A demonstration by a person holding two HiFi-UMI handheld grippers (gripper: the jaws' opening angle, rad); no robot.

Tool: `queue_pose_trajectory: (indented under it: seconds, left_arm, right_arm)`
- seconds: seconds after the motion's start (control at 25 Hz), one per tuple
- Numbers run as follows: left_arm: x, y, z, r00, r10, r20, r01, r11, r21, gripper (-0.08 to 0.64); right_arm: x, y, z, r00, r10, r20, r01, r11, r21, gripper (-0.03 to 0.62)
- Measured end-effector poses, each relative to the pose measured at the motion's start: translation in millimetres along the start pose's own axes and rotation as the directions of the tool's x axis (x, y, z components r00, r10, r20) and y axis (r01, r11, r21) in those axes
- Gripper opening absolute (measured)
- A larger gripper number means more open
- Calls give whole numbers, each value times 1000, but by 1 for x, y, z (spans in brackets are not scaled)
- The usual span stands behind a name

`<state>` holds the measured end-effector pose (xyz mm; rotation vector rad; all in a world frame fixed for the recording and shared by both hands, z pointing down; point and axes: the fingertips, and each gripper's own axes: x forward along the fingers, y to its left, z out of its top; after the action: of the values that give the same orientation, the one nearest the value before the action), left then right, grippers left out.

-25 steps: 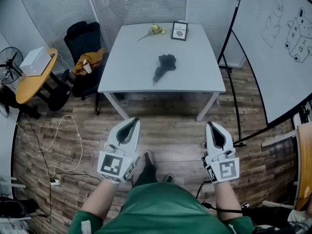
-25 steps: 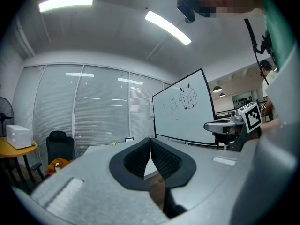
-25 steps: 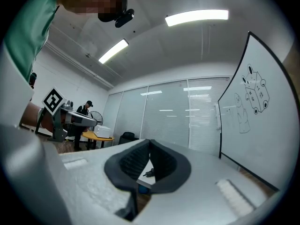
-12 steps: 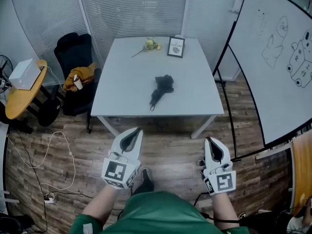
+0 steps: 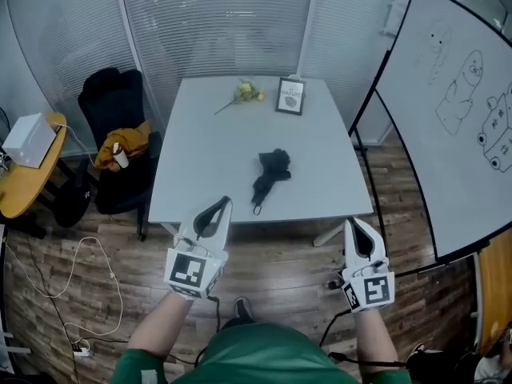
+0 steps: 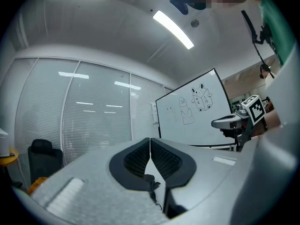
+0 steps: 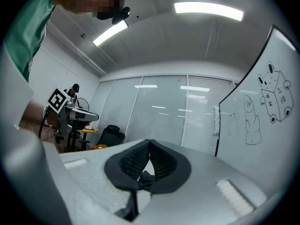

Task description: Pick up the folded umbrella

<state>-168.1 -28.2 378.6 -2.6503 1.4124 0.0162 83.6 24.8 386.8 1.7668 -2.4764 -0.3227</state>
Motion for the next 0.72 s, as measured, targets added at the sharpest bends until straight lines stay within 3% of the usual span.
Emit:
queue_pose_trajectory:
  seconds: [0.24,0.48,0.72]
  left_arm:
    - [36,29,12,998,-22,59,23,1000,-17,14]
    - [67,30,5,994,-57,89,62,997,-53,14]
    - [102,33,-18,999,-24,35,26,998,-54,14]
  right_arm:
    - [57,-6,14,999,-32,33,30,996,78,3]
    - [90,-10,4,1000,-21,18,19,993,116,3]
    - [127,-31,-25,1000,18,18,-21,982,188,3]
